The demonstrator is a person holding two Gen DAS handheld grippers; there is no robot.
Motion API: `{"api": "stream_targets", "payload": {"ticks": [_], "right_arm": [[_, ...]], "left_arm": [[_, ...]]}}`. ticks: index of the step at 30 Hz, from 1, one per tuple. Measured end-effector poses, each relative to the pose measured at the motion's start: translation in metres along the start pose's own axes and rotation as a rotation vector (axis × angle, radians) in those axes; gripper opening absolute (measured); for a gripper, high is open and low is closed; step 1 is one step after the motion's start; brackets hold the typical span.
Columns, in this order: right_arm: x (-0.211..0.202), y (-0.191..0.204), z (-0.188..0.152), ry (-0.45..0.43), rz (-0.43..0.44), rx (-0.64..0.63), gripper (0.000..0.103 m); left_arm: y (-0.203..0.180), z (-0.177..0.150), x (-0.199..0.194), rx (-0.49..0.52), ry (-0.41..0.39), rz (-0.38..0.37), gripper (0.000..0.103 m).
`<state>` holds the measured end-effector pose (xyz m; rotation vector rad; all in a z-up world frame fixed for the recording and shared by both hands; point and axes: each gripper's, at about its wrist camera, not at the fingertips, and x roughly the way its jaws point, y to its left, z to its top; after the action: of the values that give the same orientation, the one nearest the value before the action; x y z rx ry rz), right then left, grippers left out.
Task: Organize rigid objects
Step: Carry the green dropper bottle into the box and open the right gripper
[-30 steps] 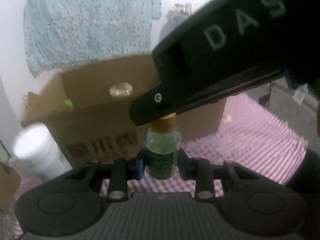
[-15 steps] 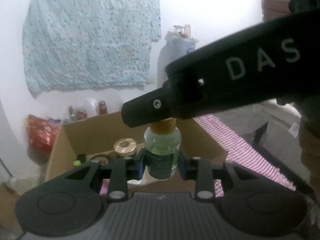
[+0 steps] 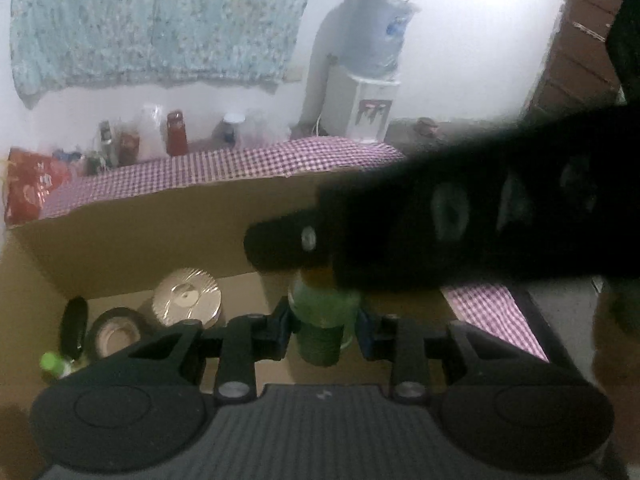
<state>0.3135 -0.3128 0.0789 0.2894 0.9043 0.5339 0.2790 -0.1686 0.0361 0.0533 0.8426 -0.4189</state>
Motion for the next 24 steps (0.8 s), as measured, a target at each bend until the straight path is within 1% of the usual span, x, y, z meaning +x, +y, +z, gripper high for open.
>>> {"api": "stream_targets", "payload": {"ticks": [4,5,6,8,12,17,19,20,21,22,24], "right_arm": [[0.031,-0.022,-0.002,0.045,-0.016,0.028,0.023],[0.038,-0.026,-0.002,0.054,-0.016,0.034,0.021],[0.043,-0.029,-0.002,0.058,-0.01,0.038,0.021],[0.05,-0.033,0.0,0.052,-0.007,0.039,0.02],[0.056,-0.037,0.005,0.04,-0.006,0.033,0.02],[0.052,-0.037,0.009,0.02,0.0,0.024,0.021],[0.048,-0.038,0.01,0.008,0.0,0.033,0.021],[0.043,-0.039,0.01,-0.004,0.001,0.042,0.021],[0.037,-0.039,0.009,-0.016,0.005,0.051,0.021],[0.03,-0.039,0.008,-0.031,0.011,0.056,0.022],[0.007,-0.037,0.003,-0.068,0.025,0.068,0.023]], "left_arm": [[0.003,0.014,0.021,-0.017,0.03,0.017,0.033],[0.003,0.016,0.024,-0.019,0.035,0.022,0.031],[0.003,0.018,0.026,-0.021,0.038,0.023,0.029],[0.003,0.026,0.025,-0.027,0.042,0.014,0.029],[0.003,0.032,0.027,-0.027,0.041,0.013,0.029],[0.004,0.029,0.027,-0.023,0.04,0.01,0.031],[0.005,0.029,0.026,-0.032,0.052,0.008,0.042],[0.004,0.03,0.025,-0.037,0.05,0.011,0.054],[0.005,0.03,0.022,-0.043,0.044,0.01,0.063],[0.005,0.029,0.016,-0.049,0.033,0.006,0.065],[0.004,0.029,0.002,-0.047,0.005,-0.002,0.073]]}}
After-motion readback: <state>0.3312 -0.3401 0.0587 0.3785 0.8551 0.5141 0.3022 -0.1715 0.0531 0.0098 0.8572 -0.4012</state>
